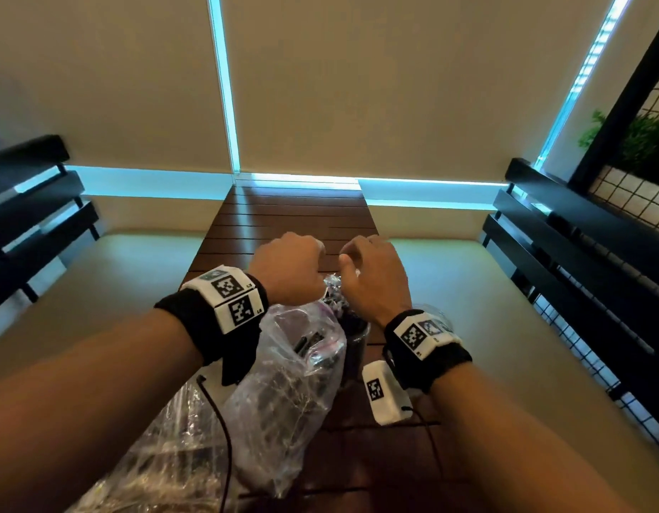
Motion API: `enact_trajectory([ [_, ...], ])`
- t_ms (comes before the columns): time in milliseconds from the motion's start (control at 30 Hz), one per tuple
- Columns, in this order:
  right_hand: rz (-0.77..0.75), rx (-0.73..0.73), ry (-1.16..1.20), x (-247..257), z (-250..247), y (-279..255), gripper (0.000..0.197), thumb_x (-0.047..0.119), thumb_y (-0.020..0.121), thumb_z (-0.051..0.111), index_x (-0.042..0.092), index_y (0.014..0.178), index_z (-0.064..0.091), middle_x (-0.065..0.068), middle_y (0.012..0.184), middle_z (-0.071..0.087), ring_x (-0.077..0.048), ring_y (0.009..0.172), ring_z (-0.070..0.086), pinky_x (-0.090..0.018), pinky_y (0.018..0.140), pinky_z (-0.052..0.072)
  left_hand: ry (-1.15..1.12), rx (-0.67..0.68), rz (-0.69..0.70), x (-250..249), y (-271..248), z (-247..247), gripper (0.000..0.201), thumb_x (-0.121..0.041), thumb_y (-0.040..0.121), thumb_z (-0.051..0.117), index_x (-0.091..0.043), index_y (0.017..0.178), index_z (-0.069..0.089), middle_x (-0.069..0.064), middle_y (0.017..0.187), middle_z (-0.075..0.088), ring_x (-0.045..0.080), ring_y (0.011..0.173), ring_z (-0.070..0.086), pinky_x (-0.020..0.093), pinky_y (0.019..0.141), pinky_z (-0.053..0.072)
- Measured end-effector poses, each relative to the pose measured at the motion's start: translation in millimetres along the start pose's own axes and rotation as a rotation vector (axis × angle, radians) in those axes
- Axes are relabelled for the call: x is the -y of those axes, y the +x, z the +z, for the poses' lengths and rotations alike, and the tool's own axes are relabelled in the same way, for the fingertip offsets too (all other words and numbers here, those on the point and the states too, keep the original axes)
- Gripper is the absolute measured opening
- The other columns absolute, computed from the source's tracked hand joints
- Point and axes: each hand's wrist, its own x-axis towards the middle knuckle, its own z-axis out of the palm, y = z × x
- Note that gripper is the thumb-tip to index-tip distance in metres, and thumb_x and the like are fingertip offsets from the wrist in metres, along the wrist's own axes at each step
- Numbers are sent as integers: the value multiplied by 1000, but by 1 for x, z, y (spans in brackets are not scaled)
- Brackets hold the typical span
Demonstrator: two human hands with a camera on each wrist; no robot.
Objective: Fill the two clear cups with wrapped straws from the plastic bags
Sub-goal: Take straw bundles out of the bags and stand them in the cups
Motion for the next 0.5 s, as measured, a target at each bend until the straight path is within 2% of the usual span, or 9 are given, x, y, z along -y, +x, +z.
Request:
enact_trajectory([
  [33,-79,25,52,11,-4,-3,9,26,90,57,21,85,62,6,85,58,-15,81,54,-37,74,49,55,-89,-23,2,-5,-8,32,-32,77,54,-18,103,66,1,97,71,24,88,67,38,78,57],
  [100,-196,209,143,33,-10,-10,12,23,88,63,22,76,64,12,74,56,-5,67,52,-21,65,45,145,-161,-70,11,-13,-21,26,-30,81,55,-17,102,63,3,98,67,24,85,62,36,74,53],
  [133,-224,347,166,44,-12,-14,11,21,88,66,20,77,69,12,73,60,-2,65,53,-12,64,41,175,-129,-111,18,-18,-25,30,-31,81,56,-16,106,62,4,103,65,25,90,62,36,75,50],
  [200,-258,608,126,60,-13,-18,7,16,87,70,17,85,77,8,81,72,0,68,59,-6,64,41,215,46,-231,31,-31,-30,43,-39,79,59,-16,115,57,6,115,60,28,104,62,36,80,46],
  [267,-281,726,-10,67,-6,-18,14,8,87,68,14,94,79,1,94,76,-7,79,65,-11,72,46,160,281,-341,41,-41,-32,43,-43,81,58,-15,114,58,7,113,60,27,106,62,33,79,45],
  [333,-273,761,-167,70,6,-18,20,0,88,59,9,92,77,-6,96,75,-16,82,64,-23,74,46,-146,449,-433,46,-48,-25,23,-36,81,59,-14,84,62,5,86,58,18,72,61,23,59,42],
  [367,-271,756,-209,71,11,-19,20,0,89,54,8,87,73,-7,90,73,-20,79,62,-28,71,45,-327,499,-474,47,-51,-20,21,-34,82,59,-16,72,57,2,72,52,14,56,52,19,51,38],
  [400,-270,738,-219,71,17,-20,19,0,90,51,8,82,67,-6,82,68,-20,73,59,-32,67,44,-457,529,-506,47,-55,-16,22,-37,82,59,-18,73,55,-1,67,46,12,53,46,18,51,38],
  [500,-245,721,-130,68,21,-21,26,-2,90,50,20,76,47,6,71,45,-8,61,41,-27,57,39,-542,523,-516,49,-57,-1,30,-47,85,57,-22,101,60,1,85,55,18,80,60,29,68,50],
])
